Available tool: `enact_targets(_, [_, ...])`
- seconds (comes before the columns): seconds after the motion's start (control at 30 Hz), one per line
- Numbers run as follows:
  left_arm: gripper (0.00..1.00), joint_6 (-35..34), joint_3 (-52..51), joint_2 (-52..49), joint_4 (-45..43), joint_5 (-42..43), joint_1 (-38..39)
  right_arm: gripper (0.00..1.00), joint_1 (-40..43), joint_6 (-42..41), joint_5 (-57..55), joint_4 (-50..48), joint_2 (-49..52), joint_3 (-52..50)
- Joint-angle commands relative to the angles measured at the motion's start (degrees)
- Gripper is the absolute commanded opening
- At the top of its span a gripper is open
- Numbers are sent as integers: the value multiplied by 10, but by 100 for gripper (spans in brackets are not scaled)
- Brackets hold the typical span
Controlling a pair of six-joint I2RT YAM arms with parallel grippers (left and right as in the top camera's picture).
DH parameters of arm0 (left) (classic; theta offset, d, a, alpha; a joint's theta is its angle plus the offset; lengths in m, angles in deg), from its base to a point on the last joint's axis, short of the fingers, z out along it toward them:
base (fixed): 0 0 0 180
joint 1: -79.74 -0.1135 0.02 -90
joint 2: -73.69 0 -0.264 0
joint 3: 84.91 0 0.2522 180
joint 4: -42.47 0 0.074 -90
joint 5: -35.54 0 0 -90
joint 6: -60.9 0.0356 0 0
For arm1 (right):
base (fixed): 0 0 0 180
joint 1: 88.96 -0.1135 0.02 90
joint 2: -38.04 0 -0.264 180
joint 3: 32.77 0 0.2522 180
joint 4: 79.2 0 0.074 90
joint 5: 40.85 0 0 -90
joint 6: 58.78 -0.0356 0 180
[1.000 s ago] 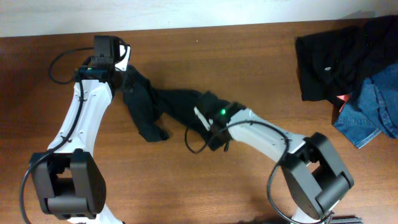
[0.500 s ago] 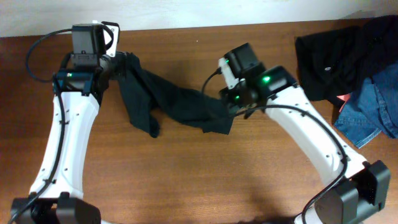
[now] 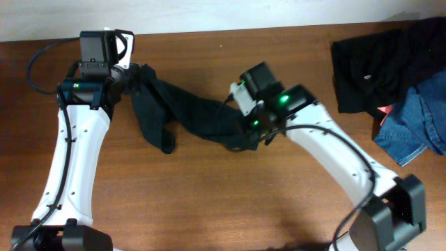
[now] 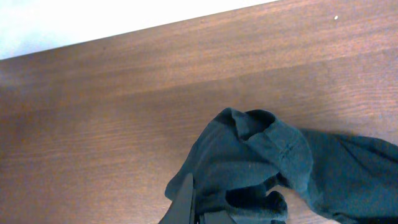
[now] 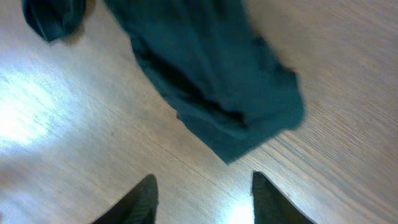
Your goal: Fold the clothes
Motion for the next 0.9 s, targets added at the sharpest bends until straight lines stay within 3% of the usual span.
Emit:
enact_targets(0.0, [1,-5,10,10,3,6,0,50,-7,7,-12,-39,28,-49])
enact_targets(0.17, [1,-5,10,10,3,6,0,52,-7,61,-14,-116,49,-97])
enact_targets(0.73, [1,-5,10,10,7,6,0,52,-5,185,-45,-186,73,-103])
enact_targets(0.8, [1,-5,10,10,7,6,0,50,-5,184,-45,-188,74,-103])
enact_targets(0.87, [1,-5,10,9,7,6,0,43,-5,184,-44,-186,74,-103])
